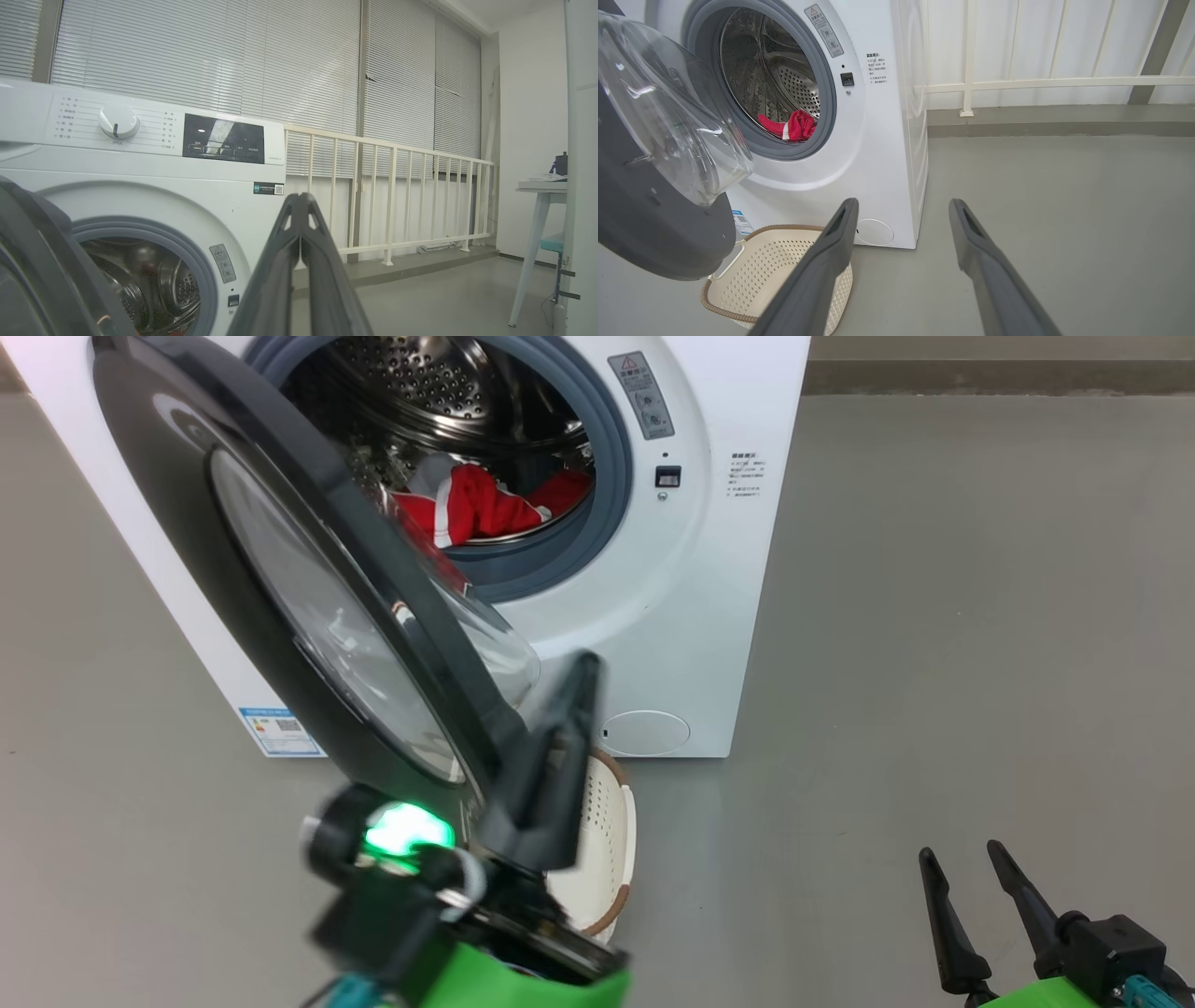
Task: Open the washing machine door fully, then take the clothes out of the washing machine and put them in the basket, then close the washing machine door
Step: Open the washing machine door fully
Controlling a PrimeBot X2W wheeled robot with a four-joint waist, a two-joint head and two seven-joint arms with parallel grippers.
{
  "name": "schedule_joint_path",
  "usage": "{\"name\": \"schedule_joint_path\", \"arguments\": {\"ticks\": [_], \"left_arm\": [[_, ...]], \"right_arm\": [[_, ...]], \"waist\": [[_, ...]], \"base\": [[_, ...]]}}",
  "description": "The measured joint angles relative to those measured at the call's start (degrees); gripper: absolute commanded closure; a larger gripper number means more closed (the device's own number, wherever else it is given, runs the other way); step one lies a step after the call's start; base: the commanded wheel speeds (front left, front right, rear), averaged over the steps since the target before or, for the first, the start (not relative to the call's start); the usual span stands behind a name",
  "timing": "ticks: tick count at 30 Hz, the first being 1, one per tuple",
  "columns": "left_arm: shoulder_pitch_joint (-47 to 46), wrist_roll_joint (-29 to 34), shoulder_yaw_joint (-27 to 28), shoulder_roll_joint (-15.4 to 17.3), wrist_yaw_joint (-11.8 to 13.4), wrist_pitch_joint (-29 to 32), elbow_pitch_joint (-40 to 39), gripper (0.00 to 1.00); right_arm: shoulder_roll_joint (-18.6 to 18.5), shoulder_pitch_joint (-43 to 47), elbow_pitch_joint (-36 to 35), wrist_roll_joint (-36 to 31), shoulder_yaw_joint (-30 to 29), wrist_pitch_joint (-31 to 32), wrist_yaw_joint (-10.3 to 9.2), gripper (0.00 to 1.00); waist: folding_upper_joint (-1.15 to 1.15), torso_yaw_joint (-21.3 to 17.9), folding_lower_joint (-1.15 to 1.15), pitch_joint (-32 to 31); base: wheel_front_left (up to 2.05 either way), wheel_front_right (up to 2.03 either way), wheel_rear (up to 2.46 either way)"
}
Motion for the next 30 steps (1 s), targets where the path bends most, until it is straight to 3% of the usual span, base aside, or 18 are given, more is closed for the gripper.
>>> {"name": "schedule_joint_path", "arguments": {"ticks": [5, 11, 20, 30], "left_arm": [[0.05, -3.88, -6.35, 0.09, -0.11, 3.25, 4.92, 1.0], [0.38, -7.84, -9.58, 0.2, 0.11, 6.77, 13.05, 1.0], [0.21, -8.39, -7.79, 0.3, 3.58, 5.19, 25.09, 1.0], [-2.22, -9.21, -5.49, 0.26, 4.14, 1.65, 31.71, 1.0]], "right_arm": [[0.0, -0.02, 0.54, 0.13, 0.12, -0.08, 0.0, 0.0], [0.0, -0.05, 0.65, 0.13, 0.23, -0.24, 0.0, 0.0], [0.0, -0.49, 0.96, 0.24, 0.33, -0.25, 0.0, 0.0], [-0.01, -1.04, 1.33, 0.43, 0.38, -0.32, 0.0, 0.0]], "waist": [[0.0, -0.33, 0.0, -0.01], [0.0, -0.68, 0.0, 0.17], [0.0, -1.2, 0.0, 0.6], [0.0, -1.18, 0.0, 0.75]], "base": [[0.0, 0.0, 0.0], [0.0, 0.0, 0.0], [0.0, 0.0, 0.0], [0.0, 0.0, 0.0]]}}
